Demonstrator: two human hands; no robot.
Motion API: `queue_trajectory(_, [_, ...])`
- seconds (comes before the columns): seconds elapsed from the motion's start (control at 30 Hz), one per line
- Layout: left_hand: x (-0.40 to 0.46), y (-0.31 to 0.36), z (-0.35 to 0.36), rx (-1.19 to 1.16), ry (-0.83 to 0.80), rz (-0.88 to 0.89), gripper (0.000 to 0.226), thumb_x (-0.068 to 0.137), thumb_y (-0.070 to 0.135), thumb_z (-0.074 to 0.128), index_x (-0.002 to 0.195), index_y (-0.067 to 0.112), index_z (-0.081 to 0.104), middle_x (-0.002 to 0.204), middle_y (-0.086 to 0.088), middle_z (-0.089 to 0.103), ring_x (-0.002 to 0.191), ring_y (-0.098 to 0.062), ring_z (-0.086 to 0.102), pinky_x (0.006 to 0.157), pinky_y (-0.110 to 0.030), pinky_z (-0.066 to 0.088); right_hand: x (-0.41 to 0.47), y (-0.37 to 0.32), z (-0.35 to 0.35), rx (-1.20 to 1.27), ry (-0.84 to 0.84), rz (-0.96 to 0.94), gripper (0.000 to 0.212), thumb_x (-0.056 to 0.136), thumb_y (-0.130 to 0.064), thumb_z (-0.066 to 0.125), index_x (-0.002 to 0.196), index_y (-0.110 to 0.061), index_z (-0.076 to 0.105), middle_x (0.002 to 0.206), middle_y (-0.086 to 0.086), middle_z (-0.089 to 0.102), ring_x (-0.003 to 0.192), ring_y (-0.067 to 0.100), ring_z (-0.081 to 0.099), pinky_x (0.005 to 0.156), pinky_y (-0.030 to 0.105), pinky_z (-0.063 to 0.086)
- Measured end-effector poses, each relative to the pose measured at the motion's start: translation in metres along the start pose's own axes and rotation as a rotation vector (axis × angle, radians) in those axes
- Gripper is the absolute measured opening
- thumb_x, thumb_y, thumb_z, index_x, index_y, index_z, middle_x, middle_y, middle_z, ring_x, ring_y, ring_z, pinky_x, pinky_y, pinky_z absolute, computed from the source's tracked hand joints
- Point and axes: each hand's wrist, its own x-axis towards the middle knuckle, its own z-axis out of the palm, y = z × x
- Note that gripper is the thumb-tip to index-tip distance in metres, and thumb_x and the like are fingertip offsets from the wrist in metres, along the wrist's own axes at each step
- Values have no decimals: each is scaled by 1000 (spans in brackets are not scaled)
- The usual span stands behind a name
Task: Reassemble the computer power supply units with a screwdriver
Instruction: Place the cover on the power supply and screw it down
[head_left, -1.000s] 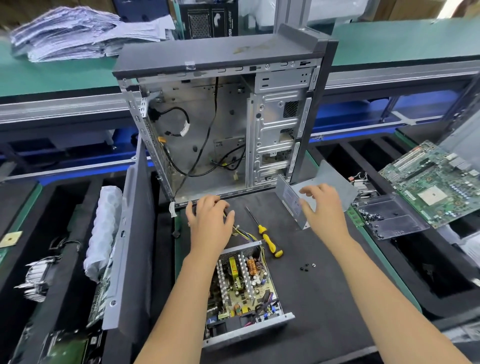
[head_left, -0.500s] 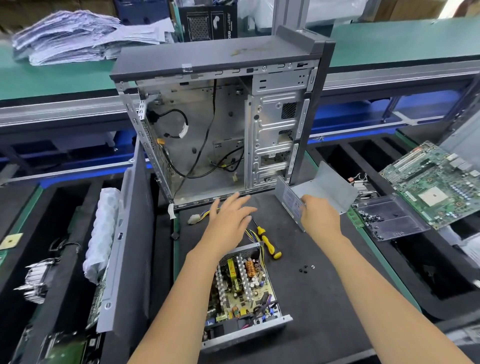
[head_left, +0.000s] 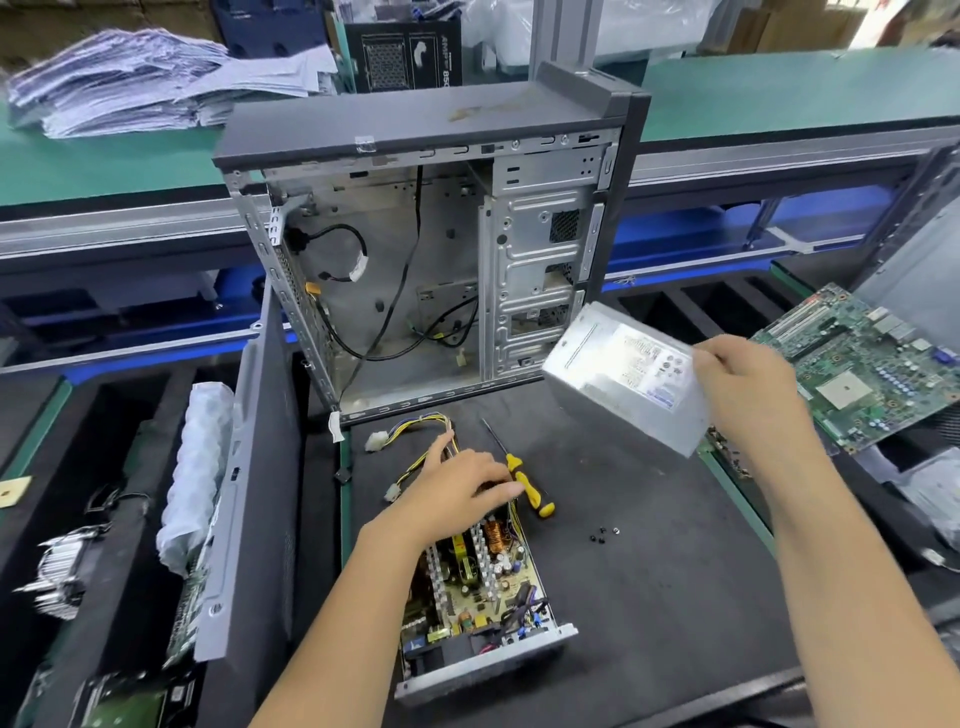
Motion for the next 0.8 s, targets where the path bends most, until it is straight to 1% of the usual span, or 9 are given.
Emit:
queue_trajectory(0.07, [-2, -1, -2, 16, -58, 11, 36, 103, 44, 36, 115, 26, 65, 91, 10, 48, 106, -8, 49, 118, -42, -15, -4, -5, -5, 154, 30, 76, 26, 92, -7, 40, 71, 7, 46, 66, 19, 37, 65, 20, 31, 56, 32, 21])
queue_trajectory(0.13, [-4, -1, -4, 27, -99, 16, 33, 103, 41, 39, 120, 24, 62, 97, 9, 47, 113, -11, 46, 118, -45, -16, -5, -7, -3, 403, 10, 193, 28, 95, -8, 40, 73, 6, 49, 70, 9, 40, 70, 19, 34, 61, 30, 22])
queue_trajectory(0.23, [-4, 3, -4, 0, -87, 10, 35, 103, 42, 39, 116, 20, 64, 102, 3, 54, 111, -12, 48, 119, -46, -15, -5, -6, 5, 682, -72, 344, 29, 98, -9, 39, 81, 10, 51, 74, 14, 44, 67, 23, 41, 63, 29, 37])
queue_trajectory(0.3, [-5, 5, -4, -17, -59, 4, 39, 102, 45, 38, 112, 19, 66, 103, 0, 57, 111, -13, 50, 119, -44, -15, -6, -8, 11, 800, -109, 430, 25, 98, -7, 40, 83, 3, 56, 74, 13, 58, 64, 22, 54, 56, 27, 49])
queue_trajectory(0.37, [-5, 7, -3, -24, -43, -9, 41, 104, 41, 34, 115, 17, 66, 109, 0, 61, 117, -14, 50, 119, -44, -14, -7, -5, 22, 884, -157, 498, 28, 98, -6, 39, 80, -4, 60, 71, 5, 66, 64, 18, 60, 50, 22, 50])
queue_trajectory(0.47, [-5, 11, -6, -74, -55, -65, 39, 106, 29, 30, 136, 29, 54, 126, 3, 63, 128, -12, 45, 119, -45, -14, -11, 5, 41, 931, -257, 632, 28, 100, -11, 38, 84, -7, 61, 75, 6, 65, 65, 18, 61, 56, 27, 47])
queue_trajectory(0.57, [-5, 13, -10, -162, -58, -120, 40, 106, 22, 30, 141, 31, 48, 124, 2, 65, 127, -15, 47, 120, -43, -11, -14, 15, 46, 973, -313, 726, 25, 100, -12, 39, 91, -5, 62, 73, 4, 64, 61, 18, 62, 49, 25, 48])
queue_trajectory(0.67, [-4, 12, -15, -328, 4, -137, 39, 107, 22, 31, 142, 31, 44, 141, 6, 55, 136, -15, 31, 117, -34, -8, -16, 27, 43, 1086, -348, 790, 29, 97, -4, 36, 82, -4, 62, 66, 4, 63, 52, 16, 62, 45, 23, 50])
queue_trajectory(0.8, [1, 10, -13, -385, 52, -127, 34, 107, 20, 32, 123, 25, 62, 118, -1, 69, 124, -25, 47, 116, -31, 1, -21, 31, 43, 1279, -374, 902, 31, 91, 1, 42, 74, -6, 67, 67, 1, 64, 56, 14, 61, 48, 22, 51])
